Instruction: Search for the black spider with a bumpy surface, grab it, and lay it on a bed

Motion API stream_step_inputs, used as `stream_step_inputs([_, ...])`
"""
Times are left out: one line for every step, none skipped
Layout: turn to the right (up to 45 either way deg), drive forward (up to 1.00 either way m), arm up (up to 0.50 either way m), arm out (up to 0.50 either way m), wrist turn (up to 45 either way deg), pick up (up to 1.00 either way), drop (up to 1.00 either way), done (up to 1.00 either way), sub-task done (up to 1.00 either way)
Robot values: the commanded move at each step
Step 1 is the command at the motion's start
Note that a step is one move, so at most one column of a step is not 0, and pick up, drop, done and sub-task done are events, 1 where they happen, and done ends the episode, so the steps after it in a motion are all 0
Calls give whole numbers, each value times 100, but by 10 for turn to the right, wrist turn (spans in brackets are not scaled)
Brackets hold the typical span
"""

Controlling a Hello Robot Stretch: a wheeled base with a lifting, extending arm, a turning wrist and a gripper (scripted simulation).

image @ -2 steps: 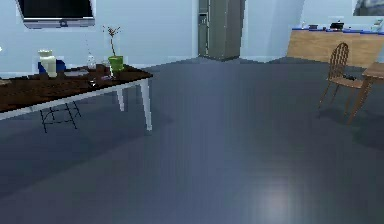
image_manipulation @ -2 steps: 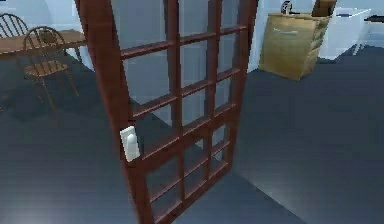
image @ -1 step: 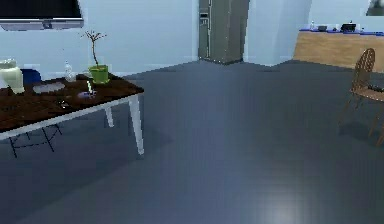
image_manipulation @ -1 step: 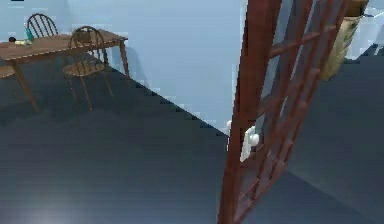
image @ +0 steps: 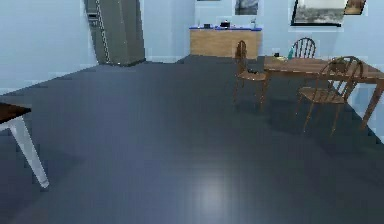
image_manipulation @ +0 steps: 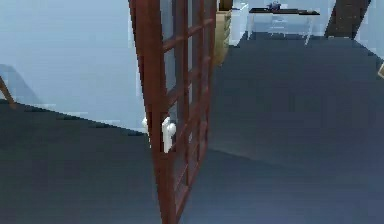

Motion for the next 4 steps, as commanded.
stream_step_inputs([0,100,0,0,0,0,0,0,0])
stream_step_inputs([0,100,0,0,0,0,0,0,0])
stream_step_inputs([0,100,0,0,0,0,0,0,0])
stream_step_inputs([150,0,0,0,0,0,0,0,0])
